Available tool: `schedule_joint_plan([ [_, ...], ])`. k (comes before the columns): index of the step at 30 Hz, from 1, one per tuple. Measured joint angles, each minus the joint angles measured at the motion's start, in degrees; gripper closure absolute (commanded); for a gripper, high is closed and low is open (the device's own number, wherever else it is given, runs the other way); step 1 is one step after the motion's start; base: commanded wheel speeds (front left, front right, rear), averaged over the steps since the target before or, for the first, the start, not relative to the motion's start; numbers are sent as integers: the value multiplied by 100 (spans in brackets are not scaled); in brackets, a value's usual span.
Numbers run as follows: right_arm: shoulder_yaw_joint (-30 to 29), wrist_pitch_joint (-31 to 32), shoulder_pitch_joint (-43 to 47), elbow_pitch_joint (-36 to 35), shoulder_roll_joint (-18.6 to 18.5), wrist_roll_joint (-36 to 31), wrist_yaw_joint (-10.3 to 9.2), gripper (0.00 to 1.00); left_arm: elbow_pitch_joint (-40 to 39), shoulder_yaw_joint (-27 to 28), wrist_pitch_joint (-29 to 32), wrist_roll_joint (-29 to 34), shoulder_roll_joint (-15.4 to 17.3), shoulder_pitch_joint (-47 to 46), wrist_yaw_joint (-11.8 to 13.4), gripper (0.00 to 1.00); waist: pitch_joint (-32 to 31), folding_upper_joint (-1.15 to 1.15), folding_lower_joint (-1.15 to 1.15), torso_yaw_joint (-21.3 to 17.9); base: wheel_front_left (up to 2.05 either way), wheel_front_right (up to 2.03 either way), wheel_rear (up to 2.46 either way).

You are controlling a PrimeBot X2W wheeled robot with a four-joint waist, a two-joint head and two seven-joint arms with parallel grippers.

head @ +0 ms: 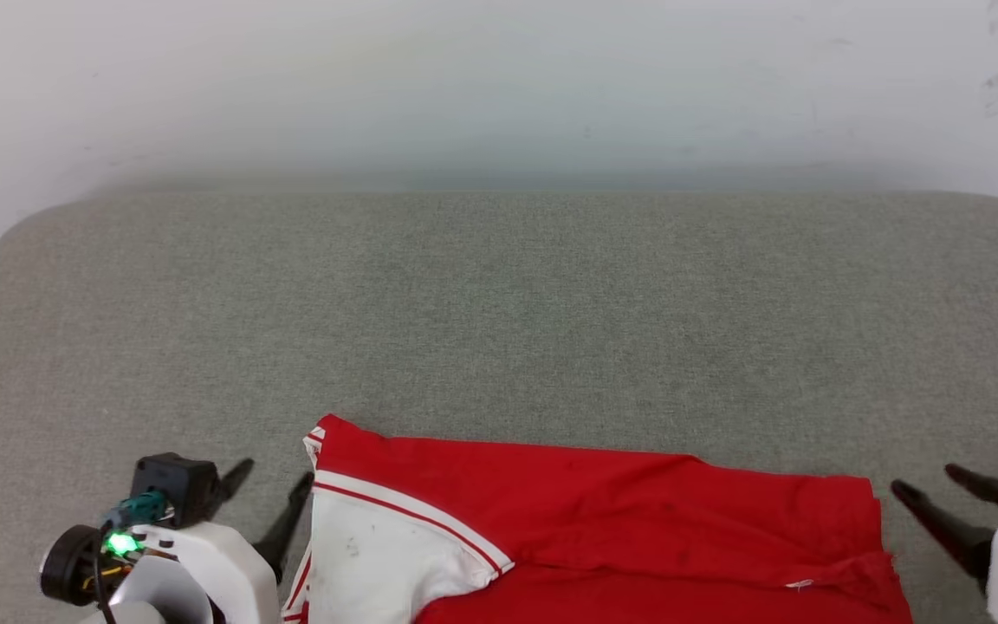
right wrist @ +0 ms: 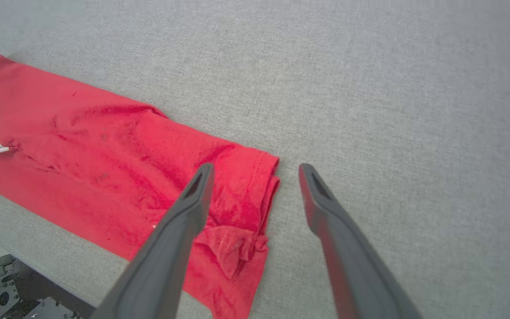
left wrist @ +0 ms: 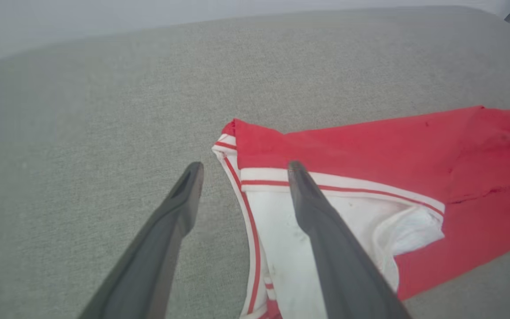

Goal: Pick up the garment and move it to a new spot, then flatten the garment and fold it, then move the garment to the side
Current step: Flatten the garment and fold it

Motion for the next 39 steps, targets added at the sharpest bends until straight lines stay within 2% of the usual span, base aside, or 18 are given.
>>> schedule_joint_plan([
  [5, -399, 345, 30, 14, -123, 109, 0, 0, -30, 274, -613, 282, -93, 113, 534, 0, -11, 0, 0, 79, 0, 0, 0],
  [10, -512, 820, 85, 274, -159, 337, 0, 0, -31, 661, -818, 671, -298, 256, 967, 0, 37, 0, 0, 190, 0, 0, 0],
  [13, -514, 1009, 93, 439, -105, 508, 0, 0, -86, 1057, -827, 1067, -539, 403, 1123, 0, 89, 0, 0, 272, 0, 0, 0],
  [16, -463, 1114, 97, 590, -11, 595, 0, 0, -145, 1518, -828, 1567, -829, 635, 1167, 0, 159, 0, 0, 358, 0, 0, 0],
  [26, -36, 1104, 70, 1091, 248, 665, 0, 0, -233, 2945, -836, 3027, -1909, 1589, 996, 0, 383, 0, 0, 666, 0, 0, 0],
  [32, 226, 968, -3, 1391, 283, 794, -4, 0, -101, 3609, -839, 3765, -2579, 1974, 592, 0, 480, 0, 0, 810, 0, 0, 0],
  [36, 519, 804, -85, 1447, 271, 1009, -45, 0, 59, 4021, -844, 4270, -3059, 2217, 192, 0, 509, 0, -1, 870, 0, 0, 0],
  [39, 711, 725, -156, 1481, 214, 1072, -46, 0, 149, 4218, -844, 4517, -3282, 2308, -16, 0, 507, 0, -1, 874, 0, 0, 0],
])
